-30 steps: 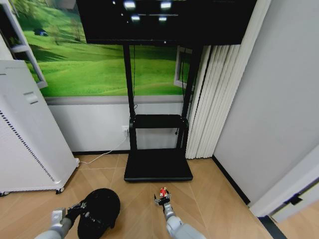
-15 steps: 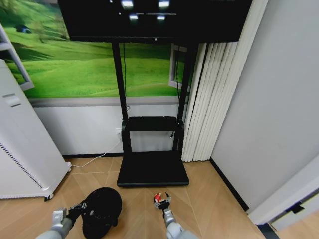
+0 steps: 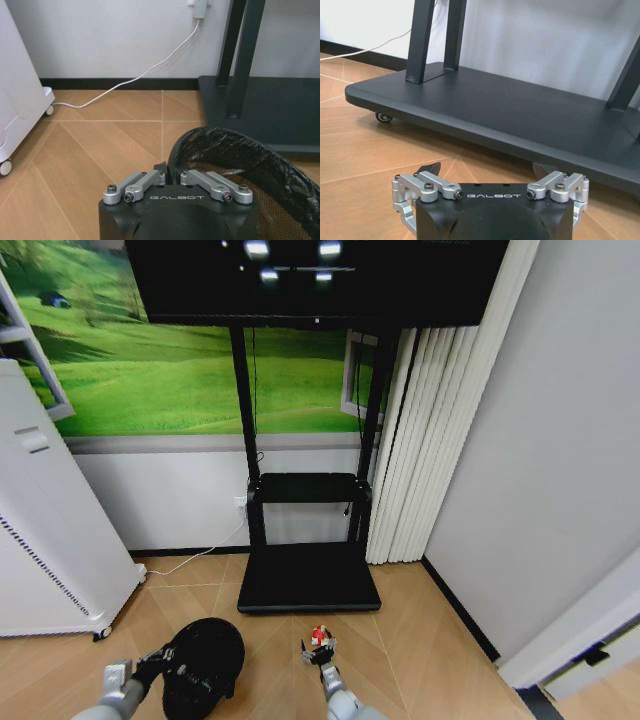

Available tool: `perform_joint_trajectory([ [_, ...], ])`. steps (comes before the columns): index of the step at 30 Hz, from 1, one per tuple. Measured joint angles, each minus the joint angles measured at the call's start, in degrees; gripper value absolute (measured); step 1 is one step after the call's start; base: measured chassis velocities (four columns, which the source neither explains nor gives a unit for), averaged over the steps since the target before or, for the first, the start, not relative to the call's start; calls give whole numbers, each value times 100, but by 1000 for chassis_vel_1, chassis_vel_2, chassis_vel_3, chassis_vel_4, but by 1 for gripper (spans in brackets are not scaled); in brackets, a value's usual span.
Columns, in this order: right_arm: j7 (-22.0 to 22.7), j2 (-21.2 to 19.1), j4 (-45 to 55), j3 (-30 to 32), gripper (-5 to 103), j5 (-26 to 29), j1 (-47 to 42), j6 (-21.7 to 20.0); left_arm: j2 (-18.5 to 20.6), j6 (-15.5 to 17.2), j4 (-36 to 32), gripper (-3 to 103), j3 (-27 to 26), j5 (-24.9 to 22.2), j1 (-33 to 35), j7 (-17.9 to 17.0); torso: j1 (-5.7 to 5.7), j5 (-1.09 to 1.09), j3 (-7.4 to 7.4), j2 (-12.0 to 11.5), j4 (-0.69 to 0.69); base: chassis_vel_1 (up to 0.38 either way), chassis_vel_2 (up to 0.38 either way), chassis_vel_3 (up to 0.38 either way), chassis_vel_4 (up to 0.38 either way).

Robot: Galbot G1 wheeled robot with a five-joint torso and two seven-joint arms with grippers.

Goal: Pick up the trash bin and place the garbage on the floor into it.

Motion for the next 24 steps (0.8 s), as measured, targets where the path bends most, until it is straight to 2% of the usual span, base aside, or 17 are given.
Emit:
perform_joint_trajectory([
  [2,-80,69,-108,-48,100,205,43,-51,-56,0,6,8,-90,40,92,5,0,-1,0,0,0,0,0,0,0],
  [9,-296,337,-532,20,100,332,217,-61,-199,-2,82,8,-386,170,414,61,1,0,0,1,-2,0,0,0,0],
  [17,-316,375,-583,40,100,332,250,-61,-232,-5,108,7,-465,215,515,85,1,0,0,2,-1,0,0,0,0],
  [20,-335,410,-653,87,100,334,318,-64,-301,-6,139,7,-627,278,730,119,1,-1,0,2,1,0,0,0,0],
  [22,-344,414,-679,116,100,356,338,-79,-331,-11,144,7,-707,305,814,150,1,1,0,2,-4,0,0,0,0],
  [24,-333,360,-743,250,100,551,349,-193,-416,-33,167,7,-866,371,1020,192,1,-1,0,2,-1,0,0,0,0],
])
